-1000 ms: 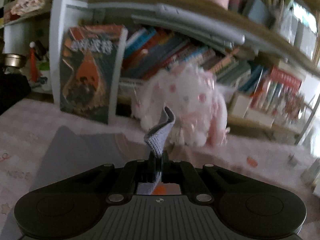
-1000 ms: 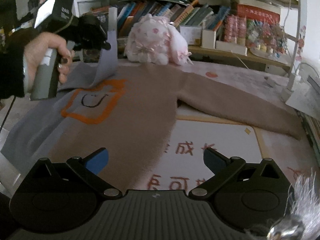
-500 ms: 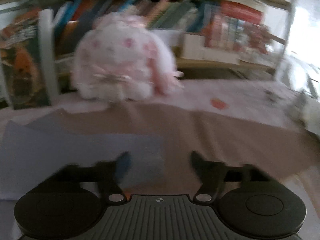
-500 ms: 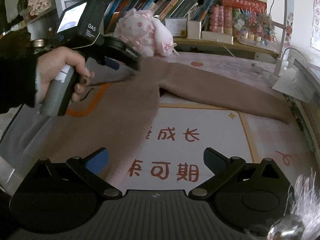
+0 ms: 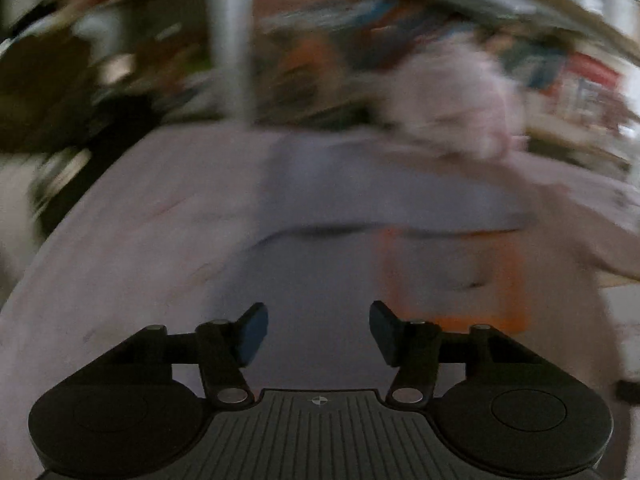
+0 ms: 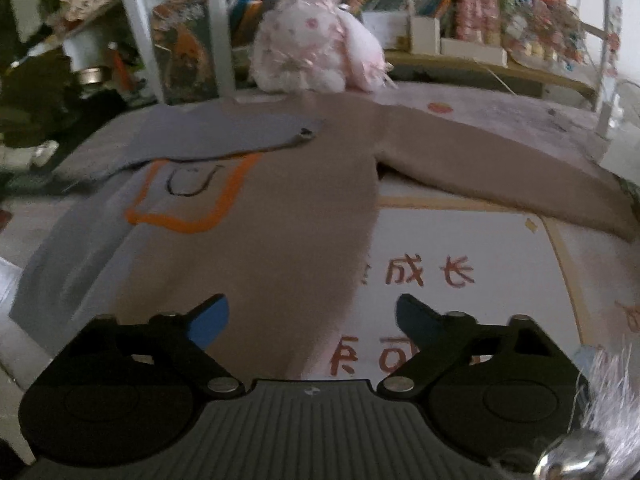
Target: Fold clothes
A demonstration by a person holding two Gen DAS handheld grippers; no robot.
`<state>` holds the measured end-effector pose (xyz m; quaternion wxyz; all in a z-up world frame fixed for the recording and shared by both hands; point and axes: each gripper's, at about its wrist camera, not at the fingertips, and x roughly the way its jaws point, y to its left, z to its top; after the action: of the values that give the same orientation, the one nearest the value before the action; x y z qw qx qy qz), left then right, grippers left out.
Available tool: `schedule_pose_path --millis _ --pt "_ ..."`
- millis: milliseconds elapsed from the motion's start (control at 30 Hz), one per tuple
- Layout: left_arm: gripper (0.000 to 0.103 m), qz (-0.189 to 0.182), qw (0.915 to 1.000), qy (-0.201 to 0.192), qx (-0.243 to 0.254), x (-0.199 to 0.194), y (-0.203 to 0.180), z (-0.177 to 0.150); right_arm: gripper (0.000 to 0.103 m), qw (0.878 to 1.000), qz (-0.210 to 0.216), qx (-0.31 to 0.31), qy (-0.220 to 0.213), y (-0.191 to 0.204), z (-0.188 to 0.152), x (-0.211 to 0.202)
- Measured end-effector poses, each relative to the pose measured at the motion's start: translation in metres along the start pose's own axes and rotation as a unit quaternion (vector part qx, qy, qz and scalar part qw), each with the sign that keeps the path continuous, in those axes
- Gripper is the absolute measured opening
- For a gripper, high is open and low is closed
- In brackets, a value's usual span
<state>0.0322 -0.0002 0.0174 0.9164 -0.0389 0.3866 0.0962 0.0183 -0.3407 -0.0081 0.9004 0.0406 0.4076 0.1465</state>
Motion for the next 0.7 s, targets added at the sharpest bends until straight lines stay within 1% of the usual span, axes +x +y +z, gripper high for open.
schedule_pose_path --millis 33,67,100,167,233,367,433,467,500,533,567,600,633,667,700 --pt "0.055 0.013 0.9999 0.003 -0.009 0.000 0.012 -0.004 0.077 1.000 -0.004 0.006 0.004 0.001 0.000 0.001" --pt "0.055 0.024 0.9995 0.007 -0.018 0.000 0.024 -0.008 0.070 1.000 -0.009 0.011 0.008 0.002 -0.001 0.002" --pt "0.055 0.028 0.9993 0.011 -0.024 0.001 0.033 -0.012 0.062 1.000 -0.013 0.017 0.011 0.003 -0.001 0.003" --pt "0.058 0.021 0.9991 0.019 -0.032 0.004 0.047 -0.016 0.057 0.999 -0.022 0.029 0.019 0.005 -0.002 0.005" --pt "0.058 0.008 0.9987 0.034 -0.038 0.011 0.055 -0.021 0.056 0.998 -0.031 0.040 0.026 0.006 -0.002 0.007" --pt "0.058 -0.001 0.9970 0.058 -0.052 0.023 0.067 -0.029 0.050 0.997 -0.051 0.049 0.035 0.015 -0.006 0.005" --pt "0.055 -0.011 0.9972 0.055 -0.050 0.023 0.071 -0.030 0.048 0.996 -0.061 0.052 0.039 0.020 -0.008 0.003" --pt "0.052 -0.016 0.9973 0.055 -0.047 0.022 0.071 -0.030 0.046 0.996 -0.066 0.050 0.041 0.023 -0.009 0.003" --pt "0.044 -0.024 0.9973 0.052 -0.045 0.021 0.072 -0.030 0.042 0.995 -0.071 0.047 0.043 0.026 -0.010 0.003" --pt "0.022 -0.032 0.9972 0.051 -0.045 0.021 0.073 -0.031 0.038 0.995 -0.075 0.044 0.044 0.029 -0.011 0.003" --pt "0.012 -0.040 0.9966 0.052 -0.049 0.021 0.074 -0.030 0.027 0.995 -0.076 0.044 0.045 0.032 -0.011 0.003" --pt "0.006 -0.047 0.9961 0.053 -0.053 0.021 0.075 -0.030 0.022 0.995 -0.073 0.046 0.045 0.034 -0.012 0.003" --pt "0.005 -0.049 0.9960 0.051 -0.055 0.021 0.076 -0.030 0.021 0.995 -0.076 0.047 0.045 0.037 -0.012 0.004" --pt "0.004 -0.052 0.9958 0.049 -0.056 0.021 0.077 -0.029 0.015 0.995 -0.079 0.046 0.043 0.039 -0.012 0.004" --pt "0.004 -0.054 0.9958 0.046 -0.058 0.021 0.079 -0.029 0.013 0.995 -0.079 0.047 0.040 0.042 -0.011 0.005"
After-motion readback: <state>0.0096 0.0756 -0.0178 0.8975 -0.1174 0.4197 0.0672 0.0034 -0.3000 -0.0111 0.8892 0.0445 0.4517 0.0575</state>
